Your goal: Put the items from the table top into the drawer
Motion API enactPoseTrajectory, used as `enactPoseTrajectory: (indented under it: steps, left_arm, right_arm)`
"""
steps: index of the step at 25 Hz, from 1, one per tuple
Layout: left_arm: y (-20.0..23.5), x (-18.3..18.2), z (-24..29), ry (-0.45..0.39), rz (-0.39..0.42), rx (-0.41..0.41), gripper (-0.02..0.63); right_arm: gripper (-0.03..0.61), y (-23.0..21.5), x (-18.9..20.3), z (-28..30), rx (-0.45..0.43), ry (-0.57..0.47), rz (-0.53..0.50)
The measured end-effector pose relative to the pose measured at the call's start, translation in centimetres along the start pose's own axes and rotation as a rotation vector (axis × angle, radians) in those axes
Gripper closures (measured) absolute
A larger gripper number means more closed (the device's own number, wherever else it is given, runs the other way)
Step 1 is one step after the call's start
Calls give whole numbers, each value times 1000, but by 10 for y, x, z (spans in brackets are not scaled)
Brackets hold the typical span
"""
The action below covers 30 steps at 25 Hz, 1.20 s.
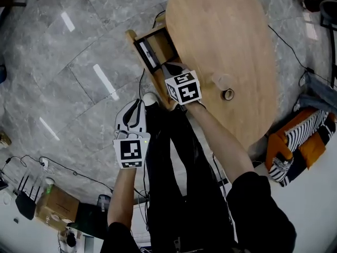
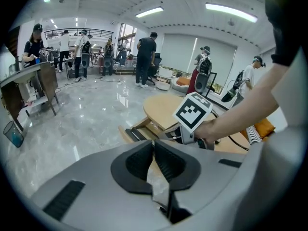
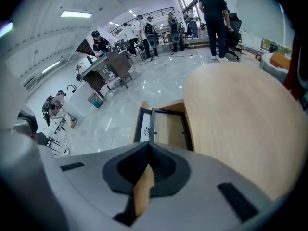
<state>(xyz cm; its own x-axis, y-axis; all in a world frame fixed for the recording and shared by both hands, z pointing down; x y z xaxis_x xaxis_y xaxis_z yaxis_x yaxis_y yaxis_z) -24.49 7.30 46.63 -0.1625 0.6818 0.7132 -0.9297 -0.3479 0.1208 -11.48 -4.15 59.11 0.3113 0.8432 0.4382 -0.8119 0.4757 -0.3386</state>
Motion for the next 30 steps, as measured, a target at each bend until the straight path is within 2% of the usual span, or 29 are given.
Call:
enactPoseTrajectory:
  steps: [6,12,20,26,30]
  left_arm:
    - [-23,-5,9,6,29,35,588]
    - [-52,-14,18,0,62,84,588]
    - [-82,-17,25,10,118,142,588]
    - [-105,-16,28,23,149,183,588]
    - [-118,-16,31,35,169,214,588]
  right_arm:
    - [569,4,12,-38,-21,-94,-1]
    - [569,-7,36,-73,16,-145,36]
    - [569,-15,72,-119,76,-203,31]
    - [563,-33,121,-148,111,-193,133]
    - [532,-54,141,-169,181,-223,208]
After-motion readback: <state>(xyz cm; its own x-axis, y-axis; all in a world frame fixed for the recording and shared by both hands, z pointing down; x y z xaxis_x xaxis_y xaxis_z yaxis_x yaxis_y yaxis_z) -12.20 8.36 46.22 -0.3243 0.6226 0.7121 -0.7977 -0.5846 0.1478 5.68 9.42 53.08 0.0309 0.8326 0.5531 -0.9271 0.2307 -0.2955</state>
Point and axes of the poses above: the fingertips, and each gripper's own axes: z forward along the fingers, y to its left, x out of its underside, the point moved 6 cm from there along -z, backward along the fingers, and after that the axes turned 5 degrees about z, right-handed, at the moved point
